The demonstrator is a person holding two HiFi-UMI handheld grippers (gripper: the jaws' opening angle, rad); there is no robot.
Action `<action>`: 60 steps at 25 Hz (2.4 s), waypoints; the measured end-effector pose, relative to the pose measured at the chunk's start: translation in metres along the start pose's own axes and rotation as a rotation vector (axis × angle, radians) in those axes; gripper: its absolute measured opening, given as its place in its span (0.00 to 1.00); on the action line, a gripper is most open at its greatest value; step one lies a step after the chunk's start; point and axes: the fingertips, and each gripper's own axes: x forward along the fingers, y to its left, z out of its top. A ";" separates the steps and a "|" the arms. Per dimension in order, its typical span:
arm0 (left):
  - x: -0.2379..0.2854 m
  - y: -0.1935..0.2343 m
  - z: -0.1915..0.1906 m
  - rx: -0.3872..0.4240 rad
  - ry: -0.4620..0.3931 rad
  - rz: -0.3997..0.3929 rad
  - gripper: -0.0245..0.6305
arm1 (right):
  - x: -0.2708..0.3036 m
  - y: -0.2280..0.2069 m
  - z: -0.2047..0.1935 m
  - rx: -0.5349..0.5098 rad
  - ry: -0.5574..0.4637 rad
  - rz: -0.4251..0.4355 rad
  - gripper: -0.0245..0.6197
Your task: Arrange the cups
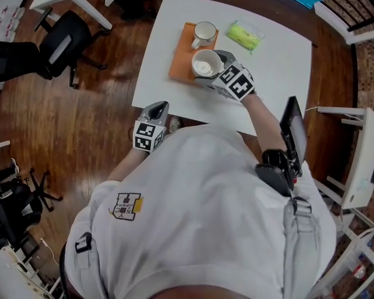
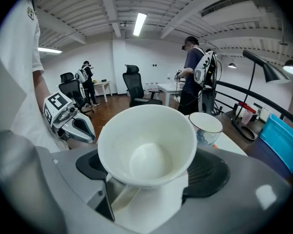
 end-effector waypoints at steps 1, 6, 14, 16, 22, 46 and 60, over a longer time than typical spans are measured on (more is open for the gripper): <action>-0.004 0.004 -0.001 -0.009 -0.002 0.012 0.04 | 0.006 -0.001 0.002 -0.005 0.007 0.006 0.73; -0.017 0.021 -0.009 -0.054 -0.010 0.064 0.04 | 0.034 -0.006 0.004 -0.014 0.048 0.032 0.73; -0.028 0.034 -0.017 -0.079 -0.005 0.098 0.04 | 0.054 -0.013 0.002 0.014 0.061 0.047 0.73; -0.029 0.035 -0.018 -0.077 -0.002 0.100 0.04 | 0.054 -0.013 0.002 0.015 0.065 0.067 0.73; -0.030 0.033 -0.017 -0.064 0.011 0.094 0.04 | 0.054 -0.010 0.002 -0.005 0.088 0.131 0.73; -0.032 0.027 -0.019 -0.059 0.013 0.078 0.04 | 0.055 -0.007 0.000 -0.073 0.086 0.225 0.74; 0.003 -0.004 -0.006 0.022 0.050 -0.086 0.04 | -0.090 -0.071 0.015 0.248 -0.325 -0.055 0.54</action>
